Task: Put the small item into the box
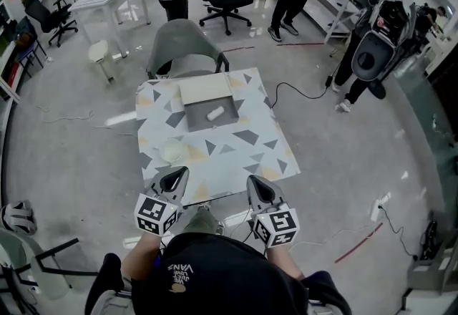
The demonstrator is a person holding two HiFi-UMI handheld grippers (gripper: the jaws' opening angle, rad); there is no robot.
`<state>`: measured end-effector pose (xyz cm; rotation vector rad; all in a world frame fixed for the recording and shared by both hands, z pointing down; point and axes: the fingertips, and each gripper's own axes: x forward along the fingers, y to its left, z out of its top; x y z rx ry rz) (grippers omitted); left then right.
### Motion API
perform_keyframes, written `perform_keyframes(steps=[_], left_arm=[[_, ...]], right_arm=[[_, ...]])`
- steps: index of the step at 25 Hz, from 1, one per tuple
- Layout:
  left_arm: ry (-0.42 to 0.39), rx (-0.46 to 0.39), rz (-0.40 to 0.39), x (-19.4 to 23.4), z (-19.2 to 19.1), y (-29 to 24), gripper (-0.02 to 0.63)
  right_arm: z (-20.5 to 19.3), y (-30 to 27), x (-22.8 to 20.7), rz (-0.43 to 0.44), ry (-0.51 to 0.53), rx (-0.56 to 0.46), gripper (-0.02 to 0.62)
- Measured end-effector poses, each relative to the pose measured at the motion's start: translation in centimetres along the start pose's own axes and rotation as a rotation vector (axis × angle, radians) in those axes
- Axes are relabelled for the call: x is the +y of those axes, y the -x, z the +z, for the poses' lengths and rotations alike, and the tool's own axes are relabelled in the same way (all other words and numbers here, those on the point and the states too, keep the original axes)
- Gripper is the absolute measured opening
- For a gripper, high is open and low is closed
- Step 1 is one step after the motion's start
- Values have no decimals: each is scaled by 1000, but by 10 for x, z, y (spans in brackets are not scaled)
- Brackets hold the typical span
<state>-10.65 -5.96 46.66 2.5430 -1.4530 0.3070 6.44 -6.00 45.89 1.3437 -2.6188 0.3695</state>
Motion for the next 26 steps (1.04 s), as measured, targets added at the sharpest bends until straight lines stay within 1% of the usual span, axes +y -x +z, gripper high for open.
perform_keyframes(steps=[4, 14, 26], left_arm=[[-3, 2, -10, -8, -2, 4, 6], [-17, -32, -11, -15, 5, 11, 6], [-26, -26, -25, -18, 8, 11, 6]], right_arm=[[-4, 2, 1, -5, 9, 10, 0], [-7, 2, 1, -14, 6, 9, 0], [-5, 0, 4, -11, 4, 14, 0]])
